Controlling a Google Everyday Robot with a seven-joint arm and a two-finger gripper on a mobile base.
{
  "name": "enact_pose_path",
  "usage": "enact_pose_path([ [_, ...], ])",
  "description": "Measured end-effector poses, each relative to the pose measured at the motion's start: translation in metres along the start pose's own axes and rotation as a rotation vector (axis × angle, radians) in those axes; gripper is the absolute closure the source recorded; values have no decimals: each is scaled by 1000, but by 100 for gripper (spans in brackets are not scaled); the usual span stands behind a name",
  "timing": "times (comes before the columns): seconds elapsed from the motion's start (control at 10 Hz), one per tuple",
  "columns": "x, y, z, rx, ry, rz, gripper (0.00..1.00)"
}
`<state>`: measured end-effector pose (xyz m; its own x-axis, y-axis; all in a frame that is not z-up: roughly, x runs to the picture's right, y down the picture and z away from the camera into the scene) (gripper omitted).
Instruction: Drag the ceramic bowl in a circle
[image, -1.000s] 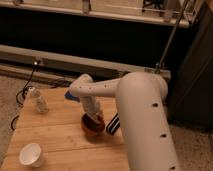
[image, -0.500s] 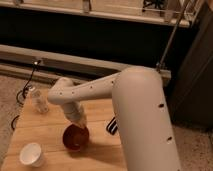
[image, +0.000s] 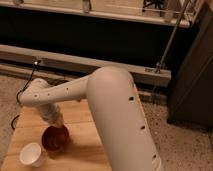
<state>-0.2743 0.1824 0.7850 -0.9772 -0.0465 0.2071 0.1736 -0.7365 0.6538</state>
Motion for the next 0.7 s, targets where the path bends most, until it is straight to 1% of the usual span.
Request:
enact_pose_path([
  [0.1,14,9,-2,-7,19,-20,100],
  [0.2,31,26,-3,-7,50,-35,100],
  [0.3,38,44,1,5,72,-22,100],
  [0.4,39,65,4,10,86,5,100],
  [0.6,22,108,13,13,78,82,100],
  [0.7,1,130,22,20,55,138,100],
])
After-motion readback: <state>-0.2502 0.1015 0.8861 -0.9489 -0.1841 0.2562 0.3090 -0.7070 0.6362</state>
